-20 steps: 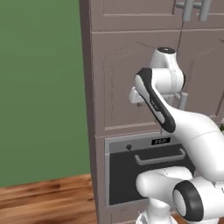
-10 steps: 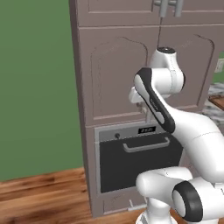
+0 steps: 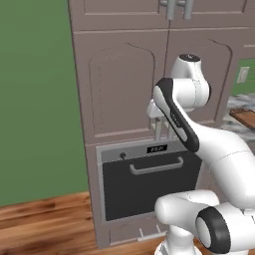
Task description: Open the cabinet. Place the bowl and condiment on the counter. Then place the lime and garlic on the cutting board.
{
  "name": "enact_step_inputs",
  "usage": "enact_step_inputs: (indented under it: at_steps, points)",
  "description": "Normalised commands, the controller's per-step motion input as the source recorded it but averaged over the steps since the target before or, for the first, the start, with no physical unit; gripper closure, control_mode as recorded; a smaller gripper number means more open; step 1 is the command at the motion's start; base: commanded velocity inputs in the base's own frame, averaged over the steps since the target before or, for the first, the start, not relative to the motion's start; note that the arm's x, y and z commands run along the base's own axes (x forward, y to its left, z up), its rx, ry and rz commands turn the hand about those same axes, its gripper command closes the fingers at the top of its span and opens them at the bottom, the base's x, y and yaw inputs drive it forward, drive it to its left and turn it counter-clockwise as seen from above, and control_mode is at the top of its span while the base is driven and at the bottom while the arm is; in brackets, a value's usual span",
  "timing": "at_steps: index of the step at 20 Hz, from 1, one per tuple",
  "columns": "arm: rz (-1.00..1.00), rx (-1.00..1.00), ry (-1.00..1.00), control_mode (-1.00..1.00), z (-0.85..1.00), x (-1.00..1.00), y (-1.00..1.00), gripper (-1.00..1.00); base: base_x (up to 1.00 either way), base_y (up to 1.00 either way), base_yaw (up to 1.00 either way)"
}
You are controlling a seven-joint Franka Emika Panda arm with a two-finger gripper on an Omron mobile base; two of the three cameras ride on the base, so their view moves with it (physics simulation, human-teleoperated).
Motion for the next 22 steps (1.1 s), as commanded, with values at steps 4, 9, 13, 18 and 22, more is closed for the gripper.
enact_step_inputs:
  at_steps: [4,9,13,18,22]
  points:
    - [0.0,0.0,0.0,1.0,0.0,0.0,0.0,-1.0,-0.01,-0.44,0.0]
    - [0.0,0.0,0.0,1.0,0.0,0.0,0.0,-1.0,-0.01,-0.43,0.0]
    - [0.0,0.0,0.0,1.0,0.0,0.0,0.0,-1.0,-0.19,-0.25,0.0]
    - [0.0,0.0,0.0,1.0,0.0,0.0,0.0,-1.0,-0.45,-0.02,0.0]
    - [0.0,0.0,0.0,1.0,0.0,0.0,0.0,-1.0,-0.18,0.01,0.0]
